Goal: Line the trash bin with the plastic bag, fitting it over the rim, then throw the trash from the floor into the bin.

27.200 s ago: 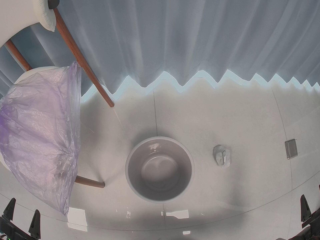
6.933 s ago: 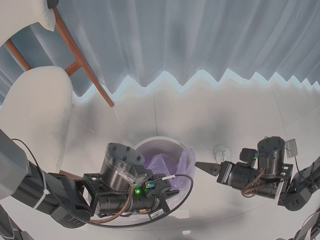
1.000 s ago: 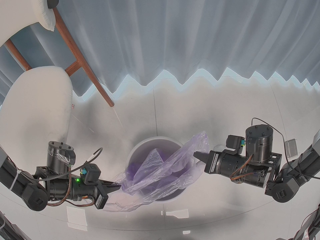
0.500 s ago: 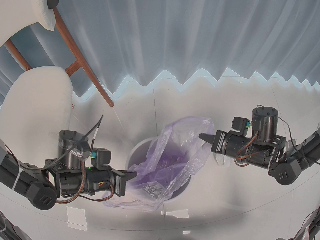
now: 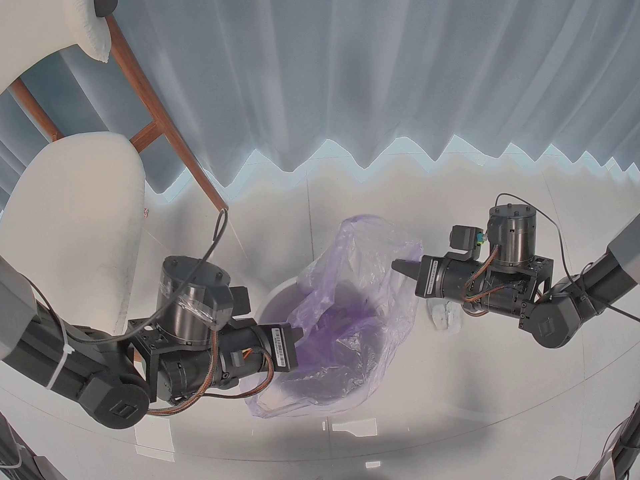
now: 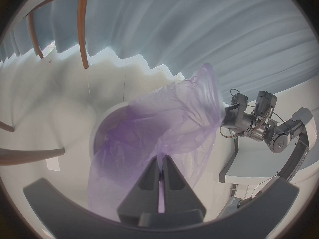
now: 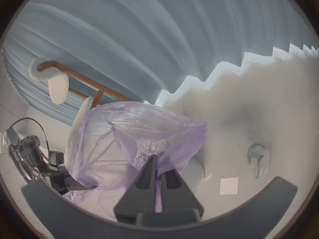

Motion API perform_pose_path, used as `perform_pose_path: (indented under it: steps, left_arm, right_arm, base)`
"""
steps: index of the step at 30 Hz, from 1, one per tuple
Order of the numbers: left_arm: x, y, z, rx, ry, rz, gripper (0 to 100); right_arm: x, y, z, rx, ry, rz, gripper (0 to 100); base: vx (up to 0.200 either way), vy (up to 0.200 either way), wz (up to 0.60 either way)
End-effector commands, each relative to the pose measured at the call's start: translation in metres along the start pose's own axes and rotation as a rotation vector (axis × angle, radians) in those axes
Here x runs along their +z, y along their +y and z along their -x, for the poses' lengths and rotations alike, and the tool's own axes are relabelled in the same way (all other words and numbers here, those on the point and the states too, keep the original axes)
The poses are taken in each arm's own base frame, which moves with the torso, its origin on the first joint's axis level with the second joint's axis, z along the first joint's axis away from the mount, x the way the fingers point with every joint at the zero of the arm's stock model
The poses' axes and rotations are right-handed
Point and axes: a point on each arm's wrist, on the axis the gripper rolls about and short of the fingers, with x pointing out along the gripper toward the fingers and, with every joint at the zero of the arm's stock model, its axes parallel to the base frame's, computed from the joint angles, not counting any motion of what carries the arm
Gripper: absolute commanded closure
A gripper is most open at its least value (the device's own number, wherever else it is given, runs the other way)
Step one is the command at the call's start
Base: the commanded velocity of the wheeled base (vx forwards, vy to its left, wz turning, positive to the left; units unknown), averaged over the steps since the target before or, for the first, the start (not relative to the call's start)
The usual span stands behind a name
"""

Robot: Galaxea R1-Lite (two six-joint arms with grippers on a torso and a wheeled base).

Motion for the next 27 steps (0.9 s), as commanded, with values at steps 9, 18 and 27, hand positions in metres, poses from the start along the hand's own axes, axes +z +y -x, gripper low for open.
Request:
perform_pose_path:
  steps: [9, 18, 27]
  left_arm:
    - [-0.019, 0.013, -0.028, 0.055, 0.085, 0.01, 100]
    - [-0.023, 0.019, -0.047, 0.046, 0.054, 0.014, 100]
    - [-0.038, 0.012, -0.049, 0.033, 0.097, -0.006, 100]
  right_arm:
    - [-0.036, -0.017, -0.018, -0.032, 0.095, -0.028, 100]
    - [-0.047, -0.029, -0.033, -0.022, 0.034, -0.031, 100]
    - [-0.066, -0.039, -0.014, -0.056, 0.065, -0.087, 100]
  base:
    - [0.0, 0.0, 0.0]
    - [0.0, 0.0, 0.0]
    - [0.0, 0.0, 0.0]
